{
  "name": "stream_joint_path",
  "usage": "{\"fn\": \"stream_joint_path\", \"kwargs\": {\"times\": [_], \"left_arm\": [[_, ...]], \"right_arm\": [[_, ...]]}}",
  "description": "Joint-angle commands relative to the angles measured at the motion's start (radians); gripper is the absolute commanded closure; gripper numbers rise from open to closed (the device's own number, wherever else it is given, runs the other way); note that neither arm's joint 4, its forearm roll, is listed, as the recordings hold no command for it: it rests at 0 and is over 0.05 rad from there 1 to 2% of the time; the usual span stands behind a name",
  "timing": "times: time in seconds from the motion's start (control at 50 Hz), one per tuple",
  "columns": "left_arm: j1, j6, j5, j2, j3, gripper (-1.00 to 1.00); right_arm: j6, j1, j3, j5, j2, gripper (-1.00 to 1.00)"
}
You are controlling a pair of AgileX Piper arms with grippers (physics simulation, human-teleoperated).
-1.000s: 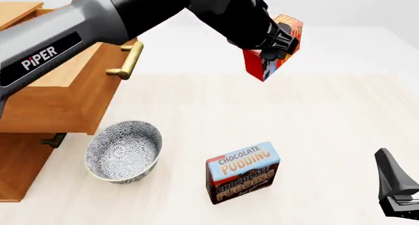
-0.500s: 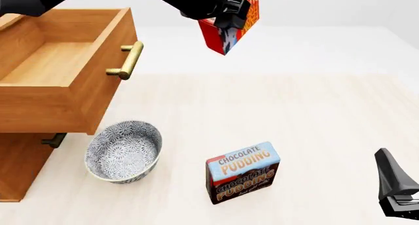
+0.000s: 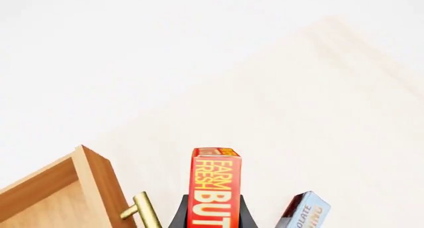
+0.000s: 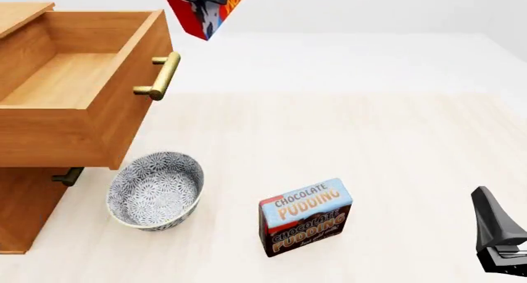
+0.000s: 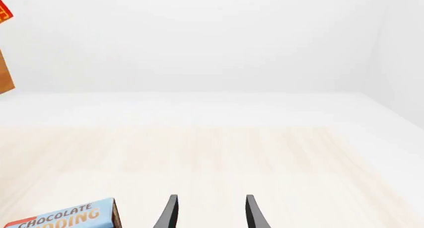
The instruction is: Put the butter at the back in the top drawer of the cabinet and close it.
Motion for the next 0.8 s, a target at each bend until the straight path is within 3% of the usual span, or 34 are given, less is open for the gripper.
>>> {"fn": "stream_joint_path", "kwargs": {"times": [0.02, 0.32, 0.8], "left_arm": [[0.085, 0.037, 0.032, -0.073, 0.008, 1.0], [0.203, 0.055, 0.068, -0.148, 0.06, 1.0], [0.289, 0.038, 0.06, -0.215, 0.142, 1.0]], "right_arm": [[0.0, 0.0, 0.0, 0.0, 0.0, -1.0], [0.0, 0.0, 0.0, 0.0, 0.0, -1.0], [0.0, 0.0, 0.0, 0.0, 0.0, -1.0]]}}
